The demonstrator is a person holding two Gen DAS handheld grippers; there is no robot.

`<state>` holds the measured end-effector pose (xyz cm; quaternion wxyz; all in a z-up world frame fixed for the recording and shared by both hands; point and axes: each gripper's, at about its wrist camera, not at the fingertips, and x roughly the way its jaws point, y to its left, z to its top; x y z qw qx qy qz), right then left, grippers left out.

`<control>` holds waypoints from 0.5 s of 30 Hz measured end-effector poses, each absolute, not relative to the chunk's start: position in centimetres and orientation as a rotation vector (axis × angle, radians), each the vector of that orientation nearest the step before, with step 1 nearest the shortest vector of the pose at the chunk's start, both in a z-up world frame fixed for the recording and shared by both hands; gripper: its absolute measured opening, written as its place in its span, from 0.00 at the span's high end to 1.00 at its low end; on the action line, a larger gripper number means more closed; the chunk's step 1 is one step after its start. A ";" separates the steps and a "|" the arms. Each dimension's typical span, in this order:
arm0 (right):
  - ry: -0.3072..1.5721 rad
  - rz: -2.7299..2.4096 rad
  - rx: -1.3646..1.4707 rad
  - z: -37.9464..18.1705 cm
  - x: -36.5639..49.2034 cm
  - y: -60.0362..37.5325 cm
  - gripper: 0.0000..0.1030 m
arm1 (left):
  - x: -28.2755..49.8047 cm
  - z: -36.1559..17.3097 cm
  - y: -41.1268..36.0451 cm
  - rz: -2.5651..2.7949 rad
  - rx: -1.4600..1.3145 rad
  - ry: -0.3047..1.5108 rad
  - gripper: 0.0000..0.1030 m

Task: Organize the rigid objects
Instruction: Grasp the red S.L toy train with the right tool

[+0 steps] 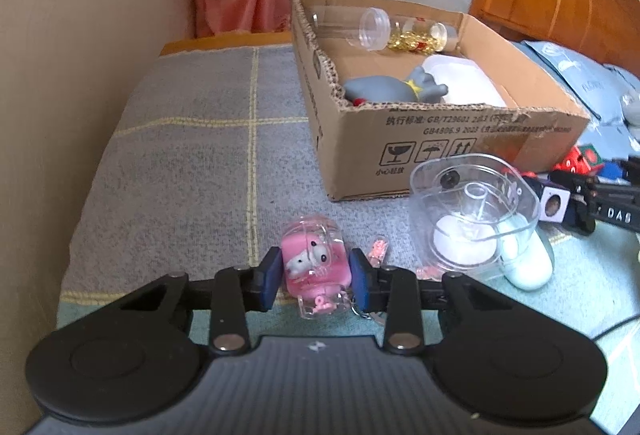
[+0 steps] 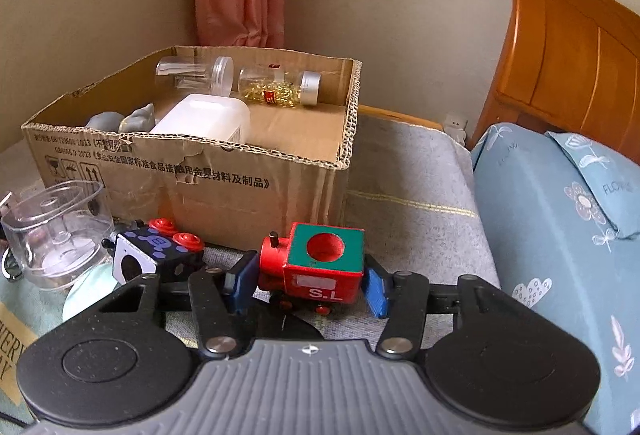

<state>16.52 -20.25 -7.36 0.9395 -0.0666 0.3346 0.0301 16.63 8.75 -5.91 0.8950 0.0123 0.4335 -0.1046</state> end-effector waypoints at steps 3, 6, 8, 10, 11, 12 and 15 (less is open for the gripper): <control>0.681 0.085 -0.150 -6.7 16.2 -20.4 0.43 | 16.4 -5.1 8.8 -0.242 0.048 0.894 0.67; 0.680 0.112 -0.159 -5.8 15.9 -20.5 0.43 | 16.1 -4.1 8.7 -0.261 0.074 0.893 0.67; 0.679 0.136 -0.163 -5.2 15.6 -20.4 0.43 | 15.8 -3.3 8.6 -0.271 0.094 0.891 0.67; 0.677 0.166 -0.178 -4.5 15.2 -20.2 0.43 | 15.4 -2.6 8.4 -0.286 0.117 0.889 0.67; 0.676 0.181 -0.189 -4.1 15.1 -20.1 0.43 | 15.3 -2.2 8.2 -0.293 0.128 0.891 0.67; 0.676 0.196 -0.199 -3.8 14.9 -20.0 0.43 | 15.1 -1.9 8.1 -0.300 0.140 0.893 0.67; 0.669 0.228 -0.211 -2.8 14.5 -19.8 0.43 | 14.9 -1.1 7.8 -0.299 0.168 0.898 0.67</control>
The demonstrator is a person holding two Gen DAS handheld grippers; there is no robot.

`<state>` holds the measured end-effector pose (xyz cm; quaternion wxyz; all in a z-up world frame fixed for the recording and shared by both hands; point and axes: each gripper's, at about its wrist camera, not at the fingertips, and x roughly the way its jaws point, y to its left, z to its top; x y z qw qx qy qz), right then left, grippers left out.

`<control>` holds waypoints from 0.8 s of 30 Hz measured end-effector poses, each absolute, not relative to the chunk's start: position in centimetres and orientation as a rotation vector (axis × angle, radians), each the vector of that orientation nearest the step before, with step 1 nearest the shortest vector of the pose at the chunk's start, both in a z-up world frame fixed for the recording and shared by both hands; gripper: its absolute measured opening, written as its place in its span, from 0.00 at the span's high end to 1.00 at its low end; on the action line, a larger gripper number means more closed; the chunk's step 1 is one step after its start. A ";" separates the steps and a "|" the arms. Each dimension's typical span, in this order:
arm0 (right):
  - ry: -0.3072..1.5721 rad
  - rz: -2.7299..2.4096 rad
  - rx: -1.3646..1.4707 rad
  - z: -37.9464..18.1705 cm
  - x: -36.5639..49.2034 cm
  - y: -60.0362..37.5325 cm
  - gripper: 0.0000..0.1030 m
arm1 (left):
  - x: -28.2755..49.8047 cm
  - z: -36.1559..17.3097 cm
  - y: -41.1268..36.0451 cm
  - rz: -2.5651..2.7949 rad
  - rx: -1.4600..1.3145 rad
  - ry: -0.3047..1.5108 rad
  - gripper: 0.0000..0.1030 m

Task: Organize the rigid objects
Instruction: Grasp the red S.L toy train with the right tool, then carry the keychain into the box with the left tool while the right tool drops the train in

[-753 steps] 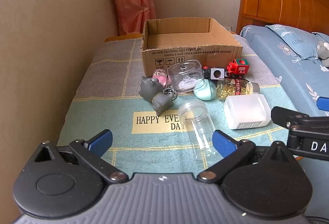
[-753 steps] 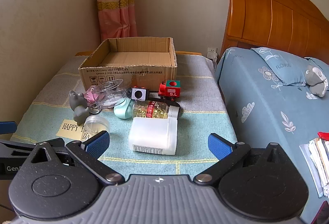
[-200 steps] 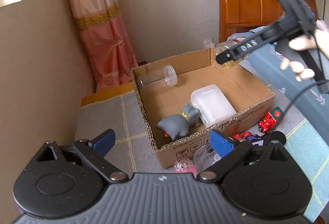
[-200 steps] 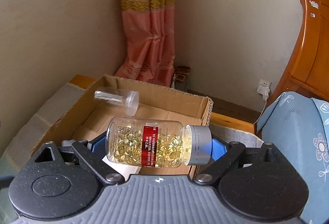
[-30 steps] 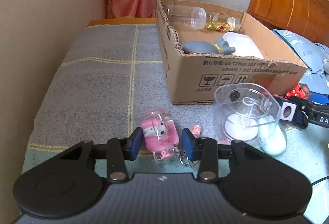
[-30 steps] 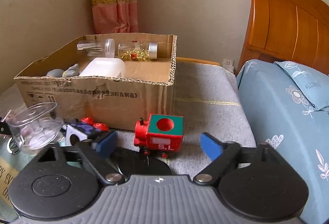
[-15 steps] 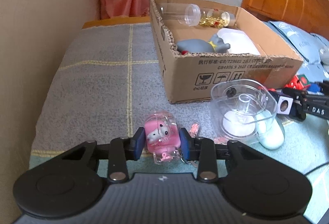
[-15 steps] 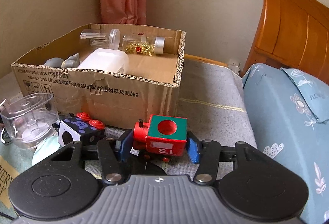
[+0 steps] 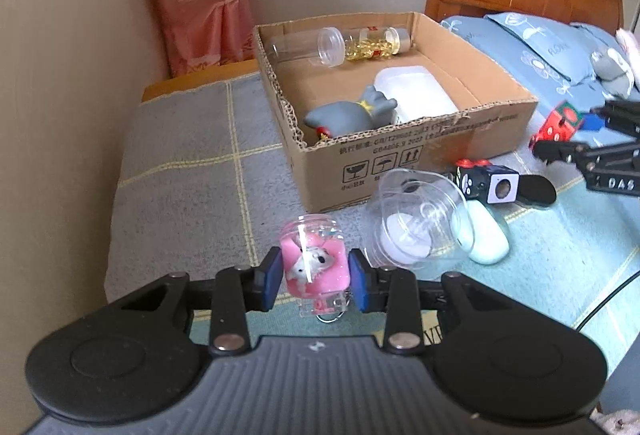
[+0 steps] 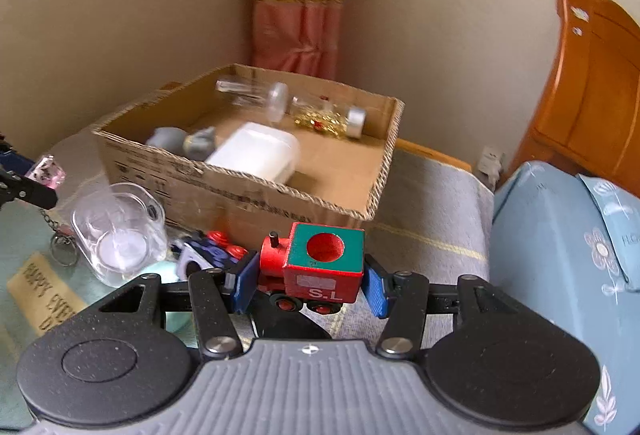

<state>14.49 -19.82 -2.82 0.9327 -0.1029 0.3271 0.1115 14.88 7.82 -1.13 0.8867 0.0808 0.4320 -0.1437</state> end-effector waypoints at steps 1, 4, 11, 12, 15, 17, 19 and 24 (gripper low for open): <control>0.661 0.235 -0.212 -2.4 14.3 -19.8 0.43 | 14.7 -0.8 7.7 -0.298 0.177 0.894 0.67; 0.643 0.251 -0.222 -1.6 13.9 -19.7 0.43 | 14.2 0.1 7.5 -0.309 0.210 0.882 0.67; 0.634 0.298 -0.237 -0.1 13.6 -19.3 0.43 | 13.7 2.4 6.7 -0.323 0.273 0.853 0.67; 0.631 0.304 -0.240 0.2 13.7 -19.2 0.43 | 13.7 2.8 6.6 -0.325 0.282 0.845 0.67; 0.621 0.316 -0.250 0.9 14.0 -19.0 0.43 | 13.8 4.0 6.5 -0.330 0.293 0.827 0.67; 0.614 0.319 -0.252 1.3 14.6 -18.9 0.43 | 14.0 4.8 6.5 -0.336 0.294 0.816 0.67; 0.614 0.322 -0.250 1.8 15.2 -18.9 0.43 | 14.3 5.7 6.4 -0.340 0.296 0.801 0.67; 0.614 0.317 -0.244 2.6 17.0 -19.0 0.43 | 15.6 8.1 6.0 -0.348 0.302 0.746 0.67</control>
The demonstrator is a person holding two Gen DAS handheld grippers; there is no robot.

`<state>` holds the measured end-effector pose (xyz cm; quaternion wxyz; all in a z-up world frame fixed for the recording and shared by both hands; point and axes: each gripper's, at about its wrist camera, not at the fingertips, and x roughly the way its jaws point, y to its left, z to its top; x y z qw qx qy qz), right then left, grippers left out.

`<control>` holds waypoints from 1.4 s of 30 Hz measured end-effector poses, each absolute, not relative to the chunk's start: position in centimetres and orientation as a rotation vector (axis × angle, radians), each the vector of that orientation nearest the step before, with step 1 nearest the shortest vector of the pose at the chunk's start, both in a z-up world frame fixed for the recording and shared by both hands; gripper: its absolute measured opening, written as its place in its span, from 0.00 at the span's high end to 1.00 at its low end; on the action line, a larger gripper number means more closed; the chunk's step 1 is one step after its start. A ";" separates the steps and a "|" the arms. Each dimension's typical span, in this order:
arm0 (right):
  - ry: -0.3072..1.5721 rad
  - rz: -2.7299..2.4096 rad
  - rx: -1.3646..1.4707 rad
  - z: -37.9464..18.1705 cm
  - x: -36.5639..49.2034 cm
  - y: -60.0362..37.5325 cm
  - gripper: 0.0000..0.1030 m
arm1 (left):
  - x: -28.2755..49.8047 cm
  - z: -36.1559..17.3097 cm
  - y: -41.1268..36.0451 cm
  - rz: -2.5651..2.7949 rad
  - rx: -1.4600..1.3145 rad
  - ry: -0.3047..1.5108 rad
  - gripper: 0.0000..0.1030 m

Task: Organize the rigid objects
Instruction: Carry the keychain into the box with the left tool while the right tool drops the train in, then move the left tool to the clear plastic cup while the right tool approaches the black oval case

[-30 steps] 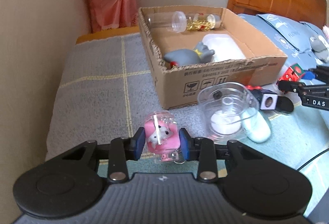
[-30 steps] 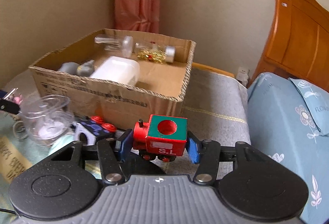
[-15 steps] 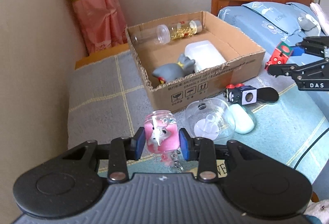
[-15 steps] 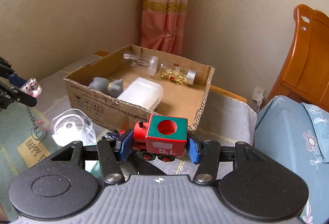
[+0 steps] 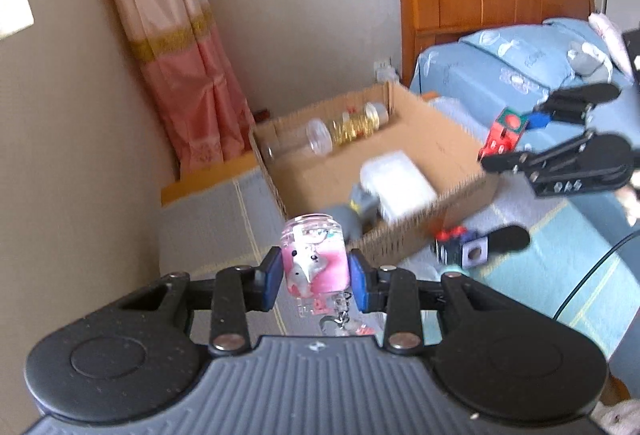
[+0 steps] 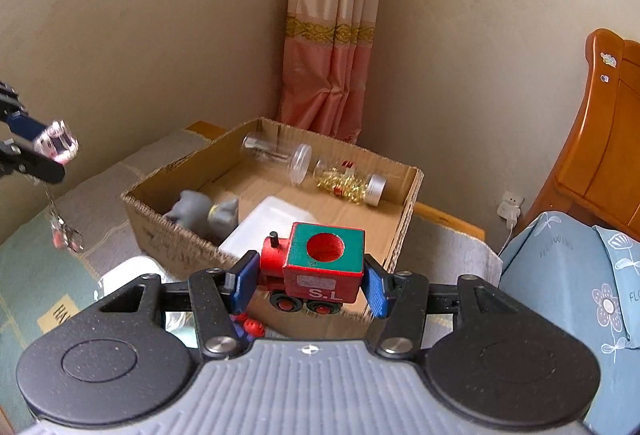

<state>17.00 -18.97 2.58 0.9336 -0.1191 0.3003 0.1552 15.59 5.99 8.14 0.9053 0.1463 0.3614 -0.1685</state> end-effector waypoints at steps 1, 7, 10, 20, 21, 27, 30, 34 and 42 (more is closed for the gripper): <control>0.617 0.316 -0.243 2.7 17.4 -19.0 0.43 | 15.9 8.5 5.9 -0.350 0.302 0.735 0.67; 0.647 0.307 -0.229 2.5 20.0 -18.7 0.43 | 19.0 10.2 4.7 -0.357 0.315 0.683 0.67; 0.643 0.286 -0.246 2.3 21.0 -18.3 0.37 | 21.0 10.1 3.8 -0.361 0.321 0.677 0.67; 0.632 0.221 -0.193 2.4 20.3 -19.5 0.01 | 26.4 8.4 1.2 -0.388 0.318 0.707 0.67; 0.632 0.220 -0.188 2.4 20.0 -19.6 0.01 | 26.9 8.2 0.9 -0.390 0.318 0.711 0.67; 0.644 0.214 -0.177 2.8 18.4 -19.8 0.00 | 29.0 6.7 0.2 -0.379 0.317 0.738 0.67; 0.654 0.212 -0.175 2.9 17.7 -19.9 0.00 | 29.9 5.6 0.1 -0.373 0.305 0.767 0.67; 0.669 0.207 -0.178 2.7 17.0 -19.9 0.00 | 30.8 4.4 0.2 -0.367 0.294 0.801 0.64; 0.697 0.196 -0.161 2.0 16.2 -19.9 0.00 | 28.2 4.7 0.8 -0.316 0.309 0.740 0.07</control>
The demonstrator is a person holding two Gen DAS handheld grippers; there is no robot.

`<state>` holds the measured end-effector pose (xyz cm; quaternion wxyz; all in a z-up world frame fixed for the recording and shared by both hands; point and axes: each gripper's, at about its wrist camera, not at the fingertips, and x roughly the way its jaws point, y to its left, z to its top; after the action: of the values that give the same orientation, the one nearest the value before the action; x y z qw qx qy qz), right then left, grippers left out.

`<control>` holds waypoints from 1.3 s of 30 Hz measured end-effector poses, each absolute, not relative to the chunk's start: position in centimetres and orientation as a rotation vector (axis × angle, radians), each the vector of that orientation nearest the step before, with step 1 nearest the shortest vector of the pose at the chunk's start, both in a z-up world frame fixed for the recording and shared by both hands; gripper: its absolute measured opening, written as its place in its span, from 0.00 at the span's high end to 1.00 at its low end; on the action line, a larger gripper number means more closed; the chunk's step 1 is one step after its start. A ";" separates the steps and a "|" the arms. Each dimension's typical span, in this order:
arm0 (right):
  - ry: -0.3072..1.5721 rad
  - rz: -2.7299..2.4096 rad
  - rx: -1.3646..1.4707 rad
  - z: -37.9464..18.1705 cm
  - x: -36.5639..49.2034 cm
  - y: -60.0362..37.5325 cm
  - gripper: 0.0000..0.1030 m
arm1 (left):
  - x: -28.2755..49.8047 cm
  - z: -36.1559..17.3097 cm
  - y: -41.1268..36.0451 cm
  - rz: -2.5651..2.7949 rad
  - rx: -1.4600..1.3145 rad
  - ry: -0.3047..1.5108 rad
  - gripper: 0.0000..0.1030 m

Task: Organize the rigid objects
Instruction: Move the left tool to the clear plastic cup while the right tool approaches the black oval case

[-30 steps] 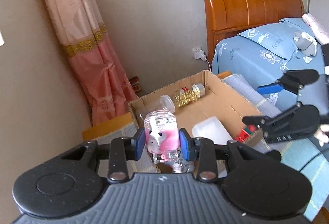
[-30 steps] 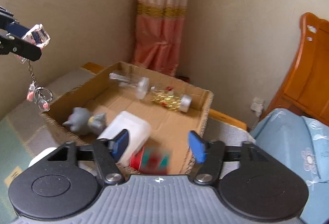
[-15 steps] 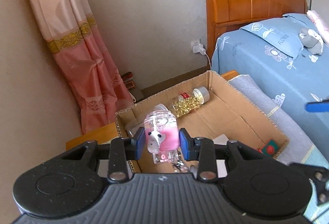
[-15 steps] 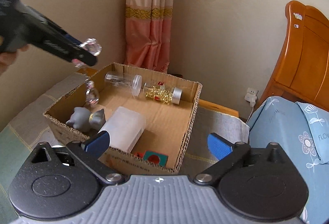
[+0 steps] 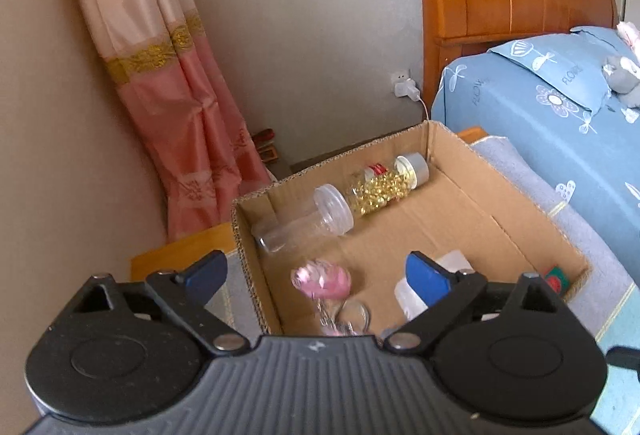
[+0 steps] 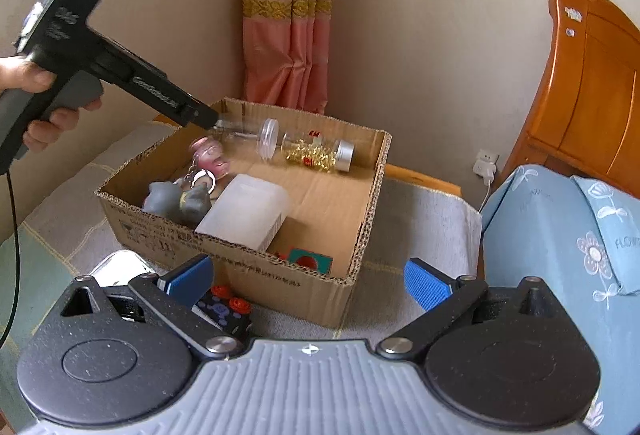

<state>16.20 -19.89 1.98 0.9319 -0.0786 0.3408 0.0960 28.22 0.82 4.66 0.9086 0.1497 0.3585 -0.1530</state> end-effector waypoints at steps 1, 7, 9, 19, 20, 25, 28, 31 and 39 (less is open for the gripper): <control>0.701 0.192 -0.153 1.8 16.1 -19.9 0.00 | 27.9 4.8 1.0 -0.317 0.305 0.740 0.07; 0.729 0.140 -0.096 0.1 14.9 -20.1 0.00 | 25.2 5.1 1.6 -0.310 0.305 0.751 0.06; 0.741 0.119 -0.075 -0.6 14.4 -20.2 0.00 | 24.2 5.2 1.7 -0.302 0.304 0.753 0.06; 0.800 0.002 0.019 -4.3 11.4 -20.5 0.00 | 18.3 6.3 2.1 -0.313 0.306 0.758 0.06; 0.802 -0.007 0.025 -4.5 11.1 -20.5 0.00 | 17.8 6.4 2.1 -0.312 0.305 0.754 0.06; 0.819 -0.023 0.082 -5.3 9.5 -21.0 0.00 | 15.1 7.3 2.3 -0.305 0.309 0.760 0.05; 0.814 -0.029 0.097 -5.1 8.6 -21.1 0.00 | 13.4 7.3 2.5 -0.298 0.307 0.755 0.04; 0.799 -0.032 0.101 -4.7 7.8 -21.1 0.00 | 11.8 6.7 2.9 -0.290 0.279 0.747 0.02; 0.790 -0.038 0.079 -5.3 7.3 -20.9 0.00 | 10.6 2.0 2.9 -0.296 0.172 0.750 0.01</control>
<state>7.34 -20.89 -5.34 0.9220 0.0386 0.3848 -0.0184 10.57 2.87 1.98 0.9163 0.0836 0.3643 -0.1438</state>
